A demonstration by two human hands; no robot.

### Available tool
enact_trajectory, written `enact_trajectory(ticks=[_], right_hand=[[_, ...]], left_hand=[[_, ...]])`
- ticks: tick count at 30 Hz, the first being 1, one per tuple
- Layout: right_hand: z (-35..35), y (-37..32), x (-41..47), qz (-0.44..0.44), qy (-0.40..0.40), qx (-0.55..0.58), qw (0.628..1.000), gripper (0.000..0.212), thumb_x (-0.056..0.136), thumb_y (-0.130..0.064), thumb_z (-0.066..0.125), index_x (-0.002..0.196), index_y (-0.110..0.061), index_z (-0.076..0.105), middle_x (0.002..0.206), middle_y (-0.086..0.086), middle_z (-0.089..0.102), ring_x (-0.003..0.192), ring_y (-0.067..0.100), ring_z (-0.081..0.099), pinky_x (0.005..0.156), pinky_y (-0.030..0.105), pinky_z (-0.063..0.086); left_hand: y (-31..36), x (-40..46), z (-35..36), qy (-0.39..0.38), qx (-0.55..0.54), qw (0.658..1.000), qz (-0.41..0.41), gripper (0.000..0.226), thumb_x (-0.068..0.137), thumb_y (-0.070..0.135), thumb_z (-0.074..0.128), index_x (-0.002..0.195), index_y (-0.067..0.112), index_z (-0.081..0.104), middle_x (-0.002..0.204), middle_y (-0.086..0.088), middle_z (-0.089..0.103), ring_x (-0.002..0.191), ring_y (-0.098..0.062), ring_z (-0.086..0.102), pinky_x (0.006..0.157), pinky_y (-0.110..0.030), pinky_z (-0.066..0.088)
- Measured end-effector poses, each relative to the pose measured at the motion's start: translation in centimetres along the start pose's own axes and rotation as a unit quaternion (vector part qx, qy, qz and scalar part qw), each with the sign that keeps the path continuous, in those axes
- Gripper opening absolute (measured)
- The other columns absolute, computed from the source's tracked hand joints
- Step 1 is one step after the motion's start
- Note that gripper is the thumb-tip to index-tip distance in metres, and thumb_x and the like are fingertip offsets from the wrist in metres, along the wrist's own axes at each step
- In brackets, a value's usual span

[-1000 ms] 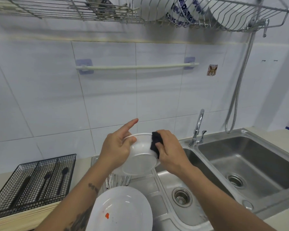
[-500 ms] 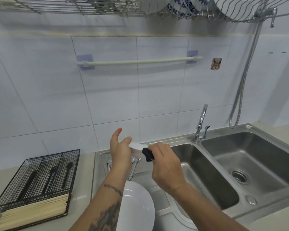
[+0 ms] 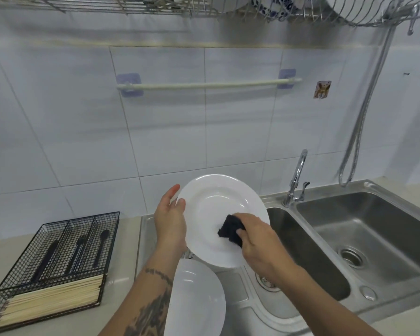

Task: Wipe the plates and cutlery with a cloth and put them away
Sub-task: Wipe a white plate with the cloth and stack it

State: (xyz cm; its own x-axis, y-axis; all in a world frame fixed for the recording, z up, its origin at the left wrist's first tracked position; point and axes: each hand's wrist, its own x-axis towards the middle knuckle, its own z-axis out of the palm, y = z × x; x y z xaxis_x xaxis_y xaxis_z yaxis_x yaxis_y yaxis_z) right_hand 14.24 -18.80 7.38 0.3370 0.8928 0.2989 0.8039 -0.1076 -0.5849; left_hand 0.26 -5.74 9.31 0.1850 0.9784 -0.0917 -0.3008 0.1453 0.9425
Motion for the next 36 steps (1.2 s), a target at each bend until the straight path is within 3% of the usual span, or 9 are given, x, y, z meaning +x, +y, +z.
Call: enact_trajectory(ticks=[6,8,12,16,19,22,27,31,36], right_hand=[[2.0,-3.0,0.6,-0.045,0.04,-0.01,0.998,0.035,0.091,-0.02,0.046,0.125,-0.028,0.054,0.122,-0.013,0.057,0.111,0.011,0.049,0.099,0.024,0.036],[2.2,-3.6,0.1,-0.048,-0.007,-0.038,0.998,0.043,0.094,-0.017,0.048,0.136,-0.023,0.047,0.135,-0.01,0.049,0.122,0.012,0.042,0.102,0.018,0.026],[1.3,-3.0,-0.7,-0.009,-0.102,-0.067,0.993,0.047,0.098,-0.026,0.045,0.144,-0.023,0.038,0.146,-0.005,0.04,0.133,0.017,0.036,0.11,0.027,0.024],[2.1,-3.0,-0.8,-0.03,-0.207,-0.074,0.975,0.057,0.103,-0.039,0.027,0.155,-0.029,0.006,0.162,-0.01,-0.002,0.148,0.008,-0.007,0.12,0.032,-0.003],[2.9,-2.2,0.9,-0.063,-0.166,-0.103,0.979,0.062,0.102,-0.038,0.025,0.154,-0.027,-0.007,0.16,-0.009,-0.017,0.145,0.006,-0.02,0.12,0.036,-0.008],[2.4,0.1,3.1,-0.058,-0.093,-0.191,0.975,0.069,0.094,-0.047,0.018,0.153,-0.026,-0.012,0.16,-0.003,-0.021,0.146,0.014,-0.02,0.119,0.044,-0.005],[1.8,2.8,2.5,-0.015,-0.066,-0.314,0.947,0.076,0.085,-0.05,0.001,0.154,-0.021,-0.008,0.162,0.004,-0.015,0.148,0.021,-0.015,0.119,0.05,-0.006],[3.2,1.3,-0.4,-0.037,-0.142,-0.237,0.96,0.079,0.082,-0.054,-0.001,0.154,-0.023,-0.008,0.161,-0.002,-0.016,0.147,0.014,-0.015,0.119,0.041,-0.009],[4.7,-1.4,0.8,-0.096,-0.153,-0.14,0.974,0.062,0.101,-0.042,0.023,0.154,-0.03,-0.009,0.159,-0.013,-0.02,0.144,0.006,-0.022,0.118,0.033,-0.011]], left_hand=[[-0.4,-1.6,1.5,-0.036,-0.004,0.999,-0.025,0.04,0.1,0.011,0.049,0.118,0.042,0.067,0.101,-0.004,0.071,0.087,-0.024,0.07,0.078,-0.044,0.062],[-0.3,-1.6,1.5,-0.029,-0.02,0.999,-0.029,0.04,0.1,0.01,0.049,0.119,0.04,0.067,0.101,-0.007,0.071,0.086,-0.025,0.069,0.075,-0.042,0.061],[0.1,-1.2,0.3,0.011,-0.029,0.999,-0.037,0.038,0.099,0.012,0.05,0.116,0.041,0.067,0.106,-0.01,0.07,0.083,-0.028,0.067,0.063,-0.039,0.059],[0.1,-1.5,0.3,-0.009,-0.025,0.999,-0.038,0.037,0.099,0.012,0.051,0.118,0.04,0.066,0.104,-0.007,0.071,0.083,-0.023,0.069,0.062,-0.034,0.058],[0.0,-2.0,1.1,-0.046,-0.024,0.998,-0.046,0.038,0.1,0.01,0.051,0.12,0.038,0.067,0.101,-0.004,0.072,0.086,-0.02,0.071,0.069,-0.036,0.061],[0.1,-2.1,1.0,-0.054,-0.013,0.997,-0.055,0.04,0.098,0.008,0.051,0.119,0.039,0.067,0.094,-0.004,0.074,0.085,-0.027,0.071,0.082,-0.05,0.06],[0.6,-1.7,-0.5,-0.022,-0.002,0.999,-0.039,0.04,0.097,0.01,0.053,0.116,0.042,0.067,0.096,-0.007,0.069,0.082,-0.029,0.067,0.075,-0.055,0.061],[1.0,-1.1,-1.3,0.009,-0.019,0.999,-0.032,0.038,0.097,0.008,0.053,0.113,0.038,0.068,0.094,-0.005,0.069,0.078,-0.024,0.066,0.065,-0.039,0.061],[0.7,-1.5,-1.1,-0.008,-0.025,0.999,-0.04,0.036,0.098,0.007,0.054,0.112,0.036,0.069,0.098,-0.005,0.072,0.082,-0.024,0.07,0.073,-0.041,0.061]])
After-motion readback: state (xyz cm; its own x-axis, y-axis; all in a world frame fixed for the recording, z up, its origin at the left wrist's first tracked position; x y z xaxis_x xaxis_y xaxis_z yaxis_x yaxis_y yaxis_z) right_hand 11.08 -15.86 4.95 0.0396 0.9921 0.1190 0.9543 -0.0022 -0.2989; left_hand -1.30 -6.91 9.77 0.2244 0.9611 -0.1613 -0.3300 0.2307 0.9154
